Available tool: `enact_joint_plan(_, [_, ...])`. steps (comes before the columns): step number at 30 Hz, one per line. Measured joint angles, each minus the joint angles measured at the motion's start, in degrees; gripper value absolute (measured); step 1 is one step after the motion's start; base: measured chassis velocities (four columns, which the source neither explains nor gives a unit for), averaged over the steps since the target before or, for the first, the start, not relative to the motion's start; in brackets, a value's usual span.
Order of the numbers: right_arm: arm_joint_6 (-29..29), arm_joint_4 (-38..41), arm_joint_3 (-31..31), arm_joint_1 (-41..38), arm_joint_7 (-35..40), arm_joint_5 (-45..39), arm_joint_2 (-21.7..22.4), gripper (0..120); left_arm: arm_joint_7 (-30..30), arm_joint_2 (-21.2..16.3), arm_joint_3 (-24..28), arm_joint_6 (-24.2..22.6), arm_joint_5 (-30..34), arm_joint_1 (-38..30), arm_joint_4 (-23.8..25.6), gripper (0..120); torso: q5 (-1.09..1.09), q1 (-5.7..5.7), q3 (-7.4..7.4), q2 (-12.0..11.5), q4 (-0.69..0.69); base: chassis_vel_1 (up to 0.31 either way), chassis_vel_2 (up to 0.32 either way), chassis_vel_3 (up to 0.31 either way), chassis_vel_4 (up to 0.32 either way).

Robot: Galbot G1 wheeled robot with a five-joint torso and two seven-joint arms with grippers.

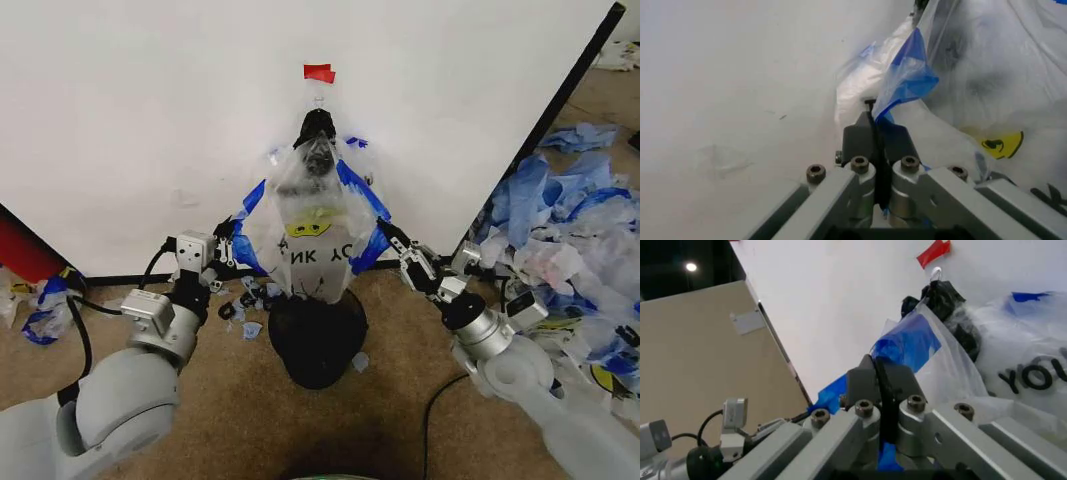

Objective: Pick up the garbage bag from the wall and place it over the trash bin.

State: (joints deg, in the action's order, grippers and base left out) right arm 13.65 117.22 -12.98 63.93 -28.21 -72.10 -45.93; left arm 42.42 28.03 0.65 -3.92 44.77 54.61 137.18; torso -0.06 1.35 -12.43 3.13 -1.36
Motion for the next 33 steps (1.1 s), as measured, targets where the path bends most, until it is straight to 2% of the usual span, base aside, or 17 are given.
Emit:
enact_joint_plan(5, [0.06, 0.16, -0.07, 0.65, -0.27, 1.4, -0.01, 0, -1.94, 4.6, 0.12, 1.25, -3.71, 3.25, -1.5, 0, -0.02, 0.0, 0.0, 0.0, 0.0, 0.0, 0.0, 0.0, 0.0])
enact_joint_plan(14, [0.15, -0.18, 0.12, 0.94, -0.42, 2.34, 0.02, 0, -3.24, 7.11, -0.15, 2.18, -5.88, 5.36, -2.37, 0, 0.0, 0.0, 0.0, 0.0, 0.01, 0.0, 0.0, 0.0, 0.0])
enact_joint_plan(18, [0.29, -0.31, 0.36, 1.81, -0.66, 3.28, -0.41, 0, -4.14, 10.18, -0.19, 2.73, -7.9, 6.22, -2.98, 0, -0.02, 0.0, 0.0, 0.0, 0.01, 0.0, 0.0, 0.0, 0.0])
enact_joint_plan(25, [0.31, 0.01, 0.39, 2.29, -1.26, 3.91, -0.23, 0, -5.64, 11.23, -1.33, 3.22, -9.49, 6.97, -1.79, 0, -0.01, 0.0, 0.0, 0.0, 0.0, 0.0, 0.0, 0.0, 0.0])
enact_joint_plan(33, [0.32, 0.48, -0.64, 2.53, -2.63, 3.89, 1.12, 0, -7.23, 12.97, -5.83, 3.73, -12.21, 15.33, 1.51, 0, -0.01, 0.0, 0.0, 0.0, 0.01, 0.0, 0.0, 0.0, 0.0])
